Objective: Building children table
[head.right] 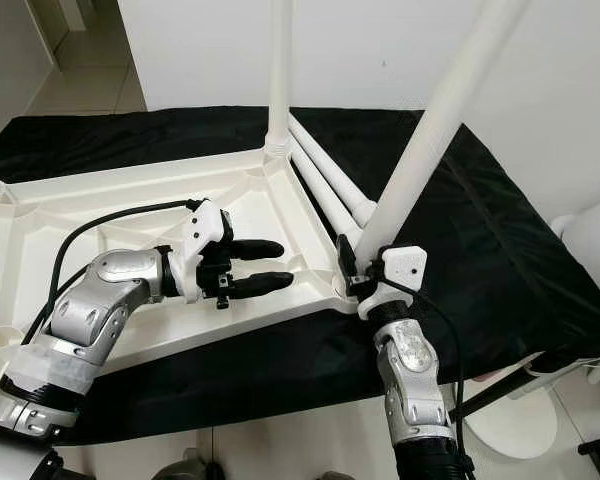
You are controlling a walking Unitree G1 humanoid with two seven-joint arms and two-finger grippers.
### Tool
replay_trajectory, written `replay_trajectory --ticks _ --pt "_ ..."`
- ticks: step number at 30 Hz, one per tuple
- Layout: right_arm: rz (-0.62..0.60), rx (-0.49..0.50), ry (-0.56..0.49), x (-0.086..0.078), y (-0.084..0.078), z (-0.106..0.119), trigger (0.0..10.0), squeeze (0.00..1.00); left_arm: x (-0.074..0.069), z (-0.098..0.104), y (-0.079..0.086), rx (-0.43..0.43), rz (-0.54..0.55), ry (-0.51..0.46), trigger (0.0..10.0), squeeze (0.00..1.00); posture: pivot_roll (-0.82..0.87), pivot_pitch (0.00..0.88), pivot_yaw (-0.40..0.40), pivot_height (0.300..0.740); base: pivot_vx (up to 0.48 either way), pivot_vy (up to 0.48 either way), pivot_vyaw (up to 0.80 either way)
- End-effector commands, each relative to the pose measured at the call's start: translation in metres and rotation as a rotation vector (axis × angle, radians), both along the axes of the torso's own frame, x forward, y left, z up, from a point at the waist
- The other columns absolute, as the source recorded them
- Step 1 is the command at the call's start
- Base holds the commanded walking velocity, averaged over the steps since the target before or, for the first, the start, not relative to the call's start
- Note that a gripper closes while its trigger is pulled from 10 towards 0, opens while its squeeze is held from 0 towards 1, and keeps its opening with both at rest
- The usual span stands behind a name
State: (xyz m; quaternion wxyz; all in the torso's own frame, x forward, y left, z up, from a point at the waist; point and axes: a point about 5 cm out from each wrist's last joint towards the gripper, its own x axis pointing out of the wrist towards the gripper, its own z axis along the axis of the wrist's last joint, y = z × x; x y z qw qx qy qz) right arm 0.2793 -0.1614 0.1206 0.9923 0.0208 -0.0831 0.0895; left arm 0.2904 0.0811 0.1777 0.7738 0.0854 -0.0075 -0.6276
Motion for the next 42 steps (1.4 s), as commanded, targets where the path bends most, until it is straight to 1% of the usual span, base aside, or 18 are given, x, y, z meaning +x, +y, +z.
replay_trajectory --ticks 1,5,10,11,14,17,20,29,31,34,35,36,39,40,41,42 --pt "-0.044 -0.007 0.204 -0.006 -0.007 -0.037 10.0 0.0 0.001 0.001 0.0 0.0 0.002 -0.008 10.0 0.0 0.01 0.019 0.005 0.74 0.0 0.0 0.0" --pt "-0.013 -0.011 0.232 -0.001 -0.006 -0.034 10.0 0.0 0.002 0.002 0.0 -0.001 0.003 -0.011 10.0 0.0 0.01 0.018 0.002 0.74 0.0 0.0 0.0" --pt "-0.009 -0.02 0.239 0.0 -0.007 -0.034 10.0 0.0 0.002 0.002 0.0 -0.001 0.004 -0.011 10.0 0.0 0.01 0.017 0.0 0.74 0.0 0.0 0.0" --pt "-0.012 -0.026 0.267 0.002 -0.008 -0.036 10.0 0.0 0.002 0.002 0.0 -0.002 0.005 -0.013 10.0 0.0 0.01 0.018 -0.001 0.74 0.0 0.0 0.0" --pt "-0.012 -0.026 0.267 0.002 -0.008 -0.036 10.0 0.0 0.002 0.002 0.0 -0.002 0.005 -0.013 10.0 0.0 0.01 0.018 -0.001 0.74 0.0 0.0 0.0" --pt "-0.017 -0.015 0.281 0.004 -0.007 -0.036 10.0 0.0 0.002 0.002 -0.001 -0.003 0.005 -0.014 10.0 0.0 0.01 0.018 -0.001 0.74 0.0 0.0 0.0" --pt "-0.029 0.021 0.313 0.01 -0.004 -0.033 10.0 0.0 0.002 0.002 0.0 -0.004 0.003 -0.013 10.0 0.0 0.01 0.019 -0.001 0.74 0.0 0.0 0.0" --pt "-0.025 0.022 0.319 0.016 -0.002 -0.025 10.0 0.0 0.001 0.002 -0.001 -0.004 0.002 -0.01 10.0 0.0 0.01 0.023 -0.004 0.74 0.0 0.0 0.0" --pt "-0.019 0.013 0.321 0.017 -0.002 -0.024 10.0 0.0 0.0 0.002 -0.001 -0.004 0.002 -0.011 10.0 0.0 0.01 0.024 -0.005 0.74 0.0 0.0 0.0" --pt "0.004 -0.048 0.317 0.02 0.001 -0.019 10.0 0.0 0.0 0.001 -0.001 -0.005 0.003 -0.01 10.0 0.0 0.01 0.024 -0.006 0.74 0.0 0.0 0.0" --pt "0.004 -0.048 0.317 0.02 0.001 -0.019 10.0 0.0 0.0 0.001 -0.001 -0.005 0.003 -0.01 10.0 0.0 0.01 0.024 -0.006 0.74 0.0 0.0 0.0" --pt "0.008 -0.073 0.314 0.02 0.002 -0.018 10.0 0.0 0.0 0.001 -0.001 -0.005 0.004 -0.01 10.0 0.0 0.01 0.023 -0.006 0.74 0.0 0.0 0.0" --pt "0.013 -0.098 0.309 0.02 0.004 -0.017 10.0 0.0 0.0 0.001 0.0 -0.004 0.004 -0.011 10.0 0.0 0.01 0.021 -0.008 0.74 0.0 0.0 0.0" --pt "0.016 -0.129 0.284 0.02 0.005 -0.016 10.0 0.0 0.001 0.001 0.0 -0.003 0.005 -0.012 10.0 0.0 0.01 0.02 -0.008 0.74 0.0 0.0 0.0" --pt "0.016 -0.129 0.284 0.02 0.005 -0.016 10.0 0.0 0.001 0.001 0.0 -0.003 0.005 -0.012 10.0 0.0 0.01 0.02 -0.008 0.74 0.0 0.0 0.0" --pt "0.014 -0.152 0.259 0.017 0.006 -0.016 10.0 0.0 0.001 0.002 0.001 -0.002 0.007 -0.014 10.0 0.0 0.01 0.018 -0.01 0.74 0.0 0.0 0.0"
